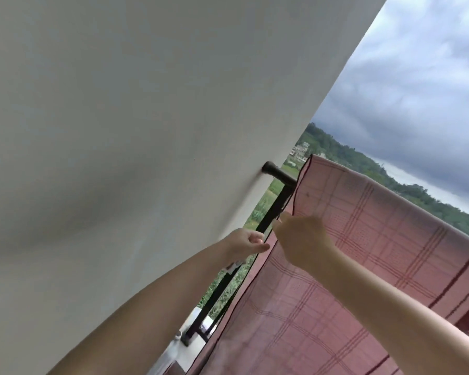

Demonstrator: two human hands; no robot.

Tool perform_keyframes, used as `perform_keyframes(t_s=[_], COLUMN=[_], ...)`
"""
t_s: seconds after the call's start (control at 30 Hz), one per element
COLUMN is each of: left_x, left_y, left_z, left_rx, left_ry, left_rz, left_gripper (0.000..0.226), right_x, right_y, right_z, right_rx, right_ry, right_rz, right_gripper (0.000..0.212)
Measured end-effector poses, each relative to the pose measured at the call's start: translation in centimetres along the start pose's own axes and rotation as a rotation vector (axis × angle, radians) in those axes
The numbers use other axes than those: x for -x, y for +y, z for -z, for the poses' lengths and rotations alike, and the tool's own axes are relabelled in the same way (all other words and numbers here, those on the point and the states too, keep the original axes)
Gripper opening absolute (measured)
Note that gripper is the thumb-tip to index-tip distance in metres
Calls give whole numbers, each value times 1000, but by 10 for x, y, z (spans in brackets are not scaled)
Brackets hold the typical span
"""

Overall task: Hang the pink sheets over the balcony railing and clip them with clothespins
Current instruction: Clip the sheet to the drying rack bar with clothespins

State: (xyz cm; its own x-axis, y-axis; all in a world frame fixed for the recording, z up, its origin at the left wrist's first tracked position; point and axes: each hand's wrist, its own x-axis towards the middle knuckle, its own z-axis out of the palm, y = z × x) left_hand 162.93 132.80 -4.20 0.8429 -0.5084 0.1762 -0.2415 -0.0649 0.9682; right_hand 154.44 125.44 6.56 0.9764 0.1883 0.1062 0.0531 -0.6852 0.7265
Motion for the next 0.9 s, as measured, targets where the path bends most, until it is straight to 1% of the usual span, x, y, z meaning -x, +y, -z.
perform_keyframes(t_s=[0.03, 0.07, 0.13, 0.17, 0.2, 0.27, 0.33, 0.37, 0.43, 0.47, 0.53, 0.57, 0.6, 0.67, 0.77, 0.8, 0.83, 0.9], left_x=[-5, -8, -13, -15, -14, -6, 7, 15, 25, 27, 29, 30, 29, 29, 30, 29, 28, 26], left_y=[-2, -3, -7, -9, -12, -18, -25, -28, -29, -28, -26, -25, -25, -25, -17, -14, -11, -8], left_z=[-4, -9, -16, -19, -19, -16, -11, -11, -14, -16, -21, -22, -23, -23, -27, -29, -32, -37], left_rx=[53, 115, 182, 208, 249, 348, 323, 289, 223, 190, 138, 120, 102, 91, 75, 64, 49, 22], left_ry=[-19, -26, -2, 40, 98, 223, 285, 301, 342, 361, 390, 403, 426, 439, 378, 382, 401, 462], left_rz=[6, 13, 12, -2, -17, -45, -105, -134, -173, -185, -206, -211, -215, -234, -284, -302, -324, -340], left_gripper=[49, 40, 11, 15, 23, 29, 31, 32, 32, 29, 17, 11, 11, 14, 22, 19, 15, 23], right_x=[-2, -3, -3, -3, -2, -3, -10, -14, -24, -27, -31, -32, -32, -31, -26, -25, -25, -24], right_y=[0, 0, 2, 2, 2, 2, 8, 13, 22, 25, 26, 25, 25, 29, 36, 38, 38, 39], right_z=[0, -1, -3, -4, -5, -6, -5, -3, 3, 6, 14, 16, 17, 16, 6, 3, -2, -8], right_rx=[-10, -27, -47, -54, -59, -73, -68, -65, -108, -103, -16, 5, 5, -61, -173, -194, -206, -233], right_ry=[-2, -5, 25, 55, 91, 170, 223, 223, 154, 94, 1, -25, -31, 0, 98, 123, 141, 184], right_rz=[-7, -12, -9, 3, 18, 80, 195, 250, 276, 293, 334, 336, 356, 396, 389, 378, 373, 385], right_gripper=[29, 29, 27, 25, 22, 18, 17, 17, 20, 19, 16, 20, 22, 16, 13, 12, 11, 10])
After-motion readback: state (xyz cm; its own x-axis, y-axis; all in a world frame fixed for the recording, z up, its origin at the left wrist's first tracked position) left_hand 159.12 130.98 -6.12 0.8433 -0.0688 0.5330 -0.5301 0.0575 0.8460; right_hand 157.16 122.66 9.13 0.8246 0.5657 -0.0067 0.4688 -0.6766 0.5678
